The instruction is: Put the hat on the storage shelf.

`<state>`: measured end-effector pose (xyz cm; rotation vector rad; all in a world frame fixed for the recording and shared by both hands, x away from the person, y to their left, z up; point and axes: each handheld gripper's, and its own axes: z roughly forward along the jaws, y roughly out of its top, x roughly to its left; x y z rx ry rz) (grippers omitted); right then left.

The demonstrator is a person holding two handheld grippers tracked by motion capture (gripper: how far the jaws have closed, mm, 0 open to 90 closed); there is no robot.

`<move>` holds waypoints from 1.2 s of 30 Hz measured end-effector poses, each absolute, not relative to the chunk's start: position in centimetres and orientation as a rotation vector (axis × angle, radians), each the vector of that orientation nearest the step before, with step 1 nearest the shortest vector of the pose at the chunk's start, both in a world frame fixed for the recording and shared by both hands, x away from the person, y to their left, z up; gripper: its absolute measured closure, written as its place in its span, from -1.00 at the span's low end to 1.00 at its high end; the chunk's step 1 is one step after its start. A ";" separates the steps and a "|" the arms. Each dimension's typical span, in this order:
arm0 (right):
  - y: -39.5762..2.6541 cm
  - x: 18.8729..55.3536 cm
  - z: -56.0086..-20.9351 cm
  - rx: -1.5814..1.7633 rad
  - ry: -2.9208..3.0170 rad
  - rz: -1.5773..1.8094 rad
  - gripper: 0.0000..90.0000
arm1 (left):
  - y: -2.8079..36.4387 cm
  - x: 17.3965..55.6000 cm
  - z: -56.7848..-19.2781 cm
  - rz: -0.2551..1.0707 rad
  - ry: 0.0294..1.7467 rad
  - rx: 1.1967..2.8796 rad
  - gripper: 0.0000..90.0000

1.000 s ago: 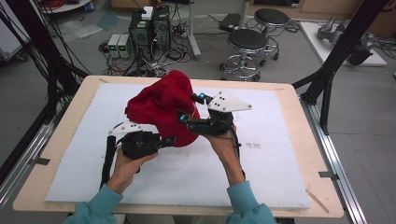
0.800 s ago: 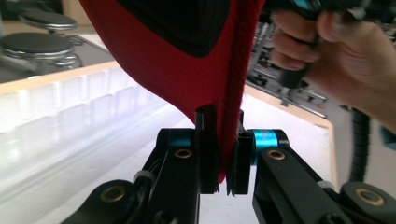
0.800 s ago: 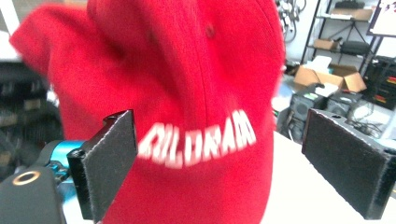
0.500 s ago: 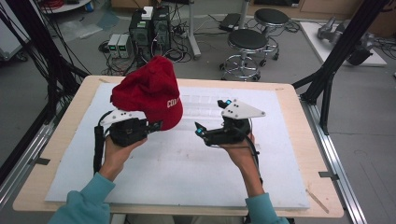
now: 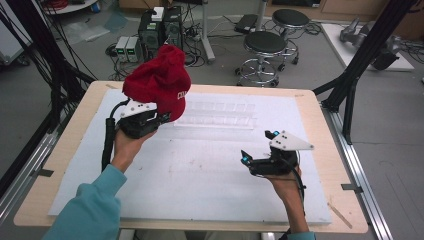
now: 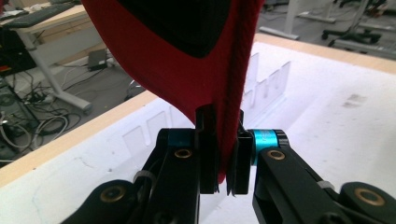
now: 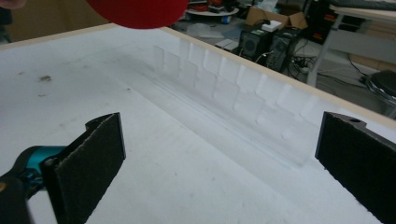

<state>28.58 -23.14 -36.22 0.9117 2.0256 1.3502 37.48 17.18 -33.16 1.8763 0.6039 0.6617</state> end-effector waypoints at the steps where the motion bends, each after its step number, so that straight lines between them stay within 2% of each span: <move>1: -23.7 28.3 -36.8 0.936 2.018 1.357 -0.99 | 17.2 37.7 -33.1 0.675 0.594 1.891 0.89; 7: -25.4 27.5 -39.1 0.985 1.982 1.362 -0.99 | 16.9 39.3 -33.4 0.713 0.626 1.906 0.89; 14: -26.2 27.0 -41.8 1.025 1.936 1.411 -0.99 | 16.4 40.6 -34.7 0.676 0.667 1.912 0.89; 23: -26.0 27.3 -42.3 1.083 1.950 1.369 -0.99 | 15.8 41.5 -35.8 0.663 0.706 1.916 0.89; 24: -26.0 27.3 -42.4 1.095 1.953 1.367 -0.99 | 15.2 40.9 -36.2 0.606 0.823 1.861 0.89; 26: -26.1 27.3 -42.5 1.116 1.966 1.346 -0.99 | 15.0 40.9 -36.4 0.612 0.871 1.840 0.89; 36: -26.2 26.7 -43.8 1.111 1.925 1.368 -0.99 | 14.9 41.1 -36.6 0.626 0.887 1.823 0.89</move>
